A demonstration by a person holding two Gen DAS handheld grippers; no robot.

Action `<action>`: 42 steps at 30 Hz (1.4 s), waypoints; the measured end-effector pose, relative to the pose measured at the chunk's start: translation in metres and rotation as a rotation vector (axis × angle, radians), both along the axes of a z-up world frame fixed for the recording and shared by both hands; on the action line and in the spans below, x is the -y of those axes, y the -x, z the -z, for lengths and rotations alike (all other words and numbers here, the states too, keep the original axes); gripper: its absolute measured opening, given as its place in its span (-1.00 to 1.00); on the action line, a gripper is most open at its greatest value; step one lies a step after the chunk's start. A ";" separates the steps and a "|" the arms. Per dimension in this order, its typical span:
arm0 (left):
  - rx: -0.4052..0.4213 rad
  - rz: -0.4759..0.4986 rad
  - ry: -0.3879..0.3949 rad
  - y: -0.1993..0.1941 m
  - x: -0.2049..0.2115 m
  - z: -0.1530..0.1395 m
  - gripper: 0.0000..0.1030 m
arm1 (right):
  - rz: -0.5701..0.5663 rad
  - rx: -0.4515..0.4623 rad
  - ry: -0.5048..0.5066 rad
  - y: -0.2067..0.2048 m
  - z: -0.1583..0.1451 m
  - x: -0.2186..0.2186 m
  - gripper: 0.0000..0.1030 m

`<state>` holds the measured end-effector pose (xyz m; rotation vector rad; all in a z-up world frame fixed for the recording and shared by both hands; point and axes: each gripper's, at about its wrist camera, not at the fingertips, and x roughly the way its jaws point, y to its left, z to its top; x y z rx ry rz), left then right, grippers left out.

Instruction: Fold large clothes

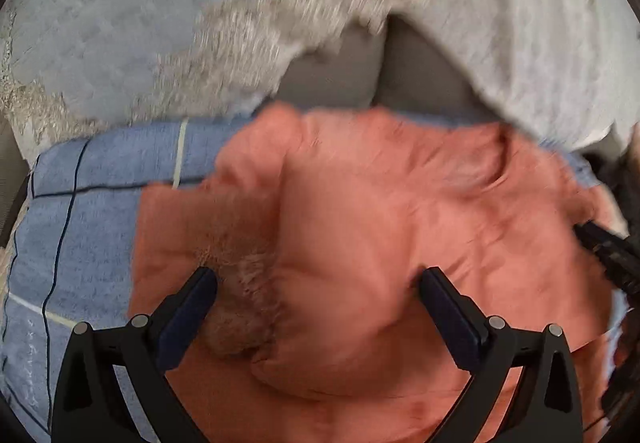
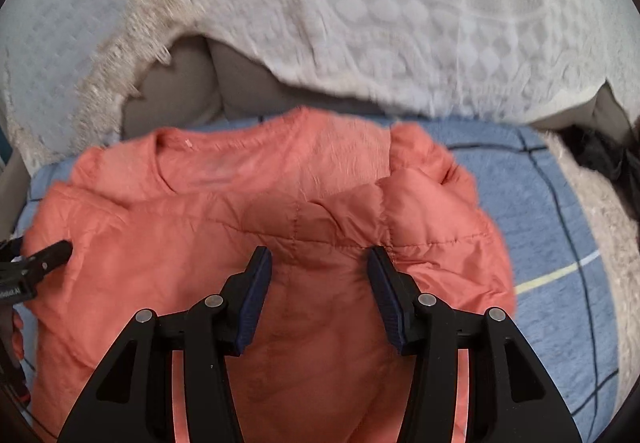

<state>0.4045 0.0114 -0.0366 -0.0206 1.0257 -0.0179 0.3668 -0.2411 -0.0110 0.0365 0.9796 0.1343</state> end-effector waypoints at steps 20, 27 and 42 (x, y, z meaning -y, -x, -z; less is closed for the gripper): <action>-0.039 0.017 -0.023 -0.005 -0.001 0.027 1.00 | 0.021 -0.021 0.030 0.002 0.006 -0.003 0.00; -0.017 0.063 0.097 0.035 -0.027 -0.019 0.99 | 0.066 0.070 -0.106 0.070 -0.049 0.033 0.00; 0.000 0.103 0.184 0.183 -0.081 -0.055 0.99 | 0.064 0.159 -0.182 0.242 -0.093 0.052 0.31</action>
